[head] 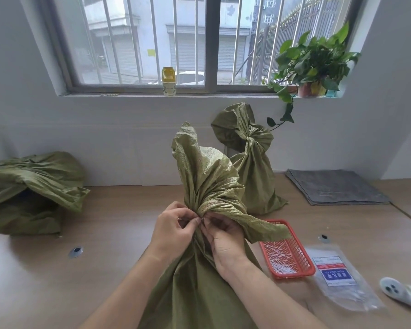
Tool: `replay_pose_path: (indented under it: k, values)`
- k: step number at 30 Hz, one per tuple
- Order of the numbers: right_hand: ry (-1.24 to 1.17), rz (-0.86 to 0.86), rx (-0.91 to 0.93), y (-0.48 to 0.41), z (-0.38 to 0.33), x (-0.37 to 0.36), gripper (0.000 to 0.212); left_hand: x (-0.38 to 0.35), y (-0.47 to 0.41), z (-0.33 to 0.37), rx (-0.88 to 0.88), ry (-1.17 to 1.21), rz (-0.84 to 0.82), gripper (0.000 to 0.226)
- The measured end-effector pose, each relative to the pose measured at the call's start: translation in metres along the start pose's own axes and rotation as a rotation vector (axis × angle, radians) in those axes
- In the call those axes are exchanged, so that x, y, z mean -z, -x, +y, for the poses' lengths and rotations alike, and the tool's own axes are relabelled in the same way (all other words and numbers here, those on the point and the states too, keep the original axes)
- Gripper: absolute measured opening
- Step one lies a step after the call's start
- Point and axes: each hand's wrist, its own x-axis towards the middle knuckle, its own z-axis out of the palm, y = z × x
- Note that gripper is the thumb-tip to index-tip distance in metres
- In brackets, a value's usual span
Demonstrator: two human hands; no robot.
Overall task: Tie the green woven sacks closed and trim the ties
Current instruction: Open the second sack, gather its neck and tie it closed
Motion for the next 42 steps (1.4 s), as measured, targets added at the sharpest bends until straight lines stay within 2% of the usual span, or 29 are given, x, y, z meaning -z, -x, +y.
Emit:
replay_pose_path:
  k: [7,11,16,18,22,28,35,39,42]
  values:
    - [0.115,-0.022,0.041,-0.004,0.004,0.005,0.015,-0.003,0.002,-0.001,-0.016,-0.031,0.041,0.012]
    - [0.302,-0.039,0.072,-0.008,0.001,0.010,0.011,-0.002,-0.001,-0.003,0.028,0.015,0.041,0.011]
    - [0.582,-0.062,0.197,-0.011,-0.012,0.011,0.021,0.000,-0.002,-0.004,0.042,0.140,0.014,0.012]
    - [0.706,-0.091,0.252,-0.014,-0.016,0.012,0.025,0.002,0.000,-0.003,-0.010,0.169,0.007,0.015]
    - [0.888,-0.143,0.304,-0.014,-0.030,0.010,0.012,0.003,0.003,-0.008,-0.172,0.044,-0.001,0.021]
    - [1.123,-0.169,0.327,-0.011,-0.044,-0.002,0.009,-0.008,0.003,-0.015,-0.357,-0.148,0.127,0.023]
    - [1.369,-0.127,0.277,-0.010,-0.062,-0.009,0.026,-0.024,0.006,-0.007,-0.499,-0.206,0.236,0.016]
    - [1.386,-0.053,0.239,-0.009,-0.063,-0.007,0.029,-0.029,0.005,-0.008,-0.490,-0.185,0.236,0.015]
    - [1.233,-0.038,0.166,-0.007,-0.059,-0.008,0.031,-0.029,0.004,-0.009,-0.493,-0.172,0.228,0.014]
